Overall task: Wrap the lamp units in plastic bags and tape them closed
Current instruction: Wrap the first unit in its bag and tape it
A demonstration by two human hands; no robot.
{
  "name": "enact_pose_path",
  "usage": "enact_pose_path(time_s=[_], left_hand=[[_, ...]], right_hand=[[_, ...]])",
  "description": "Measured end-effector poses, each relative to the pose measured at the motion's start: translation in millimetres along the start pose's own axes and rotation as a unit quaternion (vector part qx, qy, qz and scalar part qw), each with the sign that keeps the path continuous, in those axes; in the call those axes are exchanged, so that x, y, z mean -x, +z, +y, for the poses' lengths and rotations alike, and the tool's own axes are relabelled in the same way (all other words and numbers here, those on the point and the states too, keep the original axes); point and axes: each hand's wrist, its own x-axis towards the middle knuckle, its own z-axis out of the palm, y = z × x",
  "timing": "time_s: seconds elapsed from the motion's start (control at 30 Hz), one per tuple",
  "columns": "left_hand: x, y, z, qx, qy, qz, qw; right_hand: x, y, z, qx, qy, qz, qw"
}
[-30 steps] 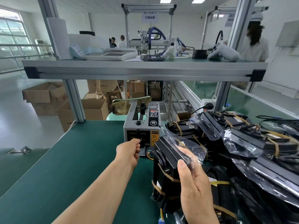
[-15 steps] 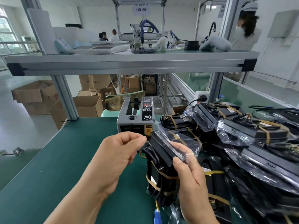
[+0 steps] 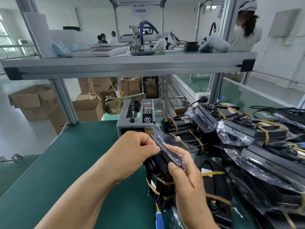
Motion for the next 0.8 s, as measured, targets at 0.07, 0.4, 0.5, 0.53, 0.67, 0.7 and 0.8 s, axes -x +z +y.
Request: enact_pose_path(time_s=[0.07, 0.4, 0.5, 0.53, 0.67, 0.7, 0.8], left_hand=[[-1.4, -0.5, -0.2, -0.022, -0.003, -0.003, 1.000], [-4.4, 2.9, -5.4, -0.062, -0.002, 0.030, 0.998], [-5.0, 3.5, -8.7, -0.062, -0.002, 0.035, 0.997], [-5.2, 3.5, -9.6, -0.065, 0.000, 0.036, 0.997], [-5.9, 3.2, -11.9, -0.078, 0.009, 0.039, 0.996], [-5.9, 3.3, -11.9, -0.081, 0.011, 0.040, 0.996], [-5.8, 4.4, -12.1, -0.082, 0.014, 0.046, 0.995]], right_hand=[[0.3, 0.3, 0.2, 0.003, -0.001, -0.004, 1.000], [2.2, 2.3, 3.1, 0.035, -0.008, -0.020, 0.999], [2.4, 3.2, 1.6, 0.038, -0.013, -0.018, 0.999], [2.6, 3.5, 1.5, 0.039, -0.014, -0.017, 0.999], [2.6, 4.0, 2.8, 0.042, -0.016, -0.018, 0.999], [2.4, 4.1, 3.0, 0.043, -0.019, -0.016, 0.999], [2.4, 4.7, 3.4, 0.047, -0.019, -0.013, 0.999]])
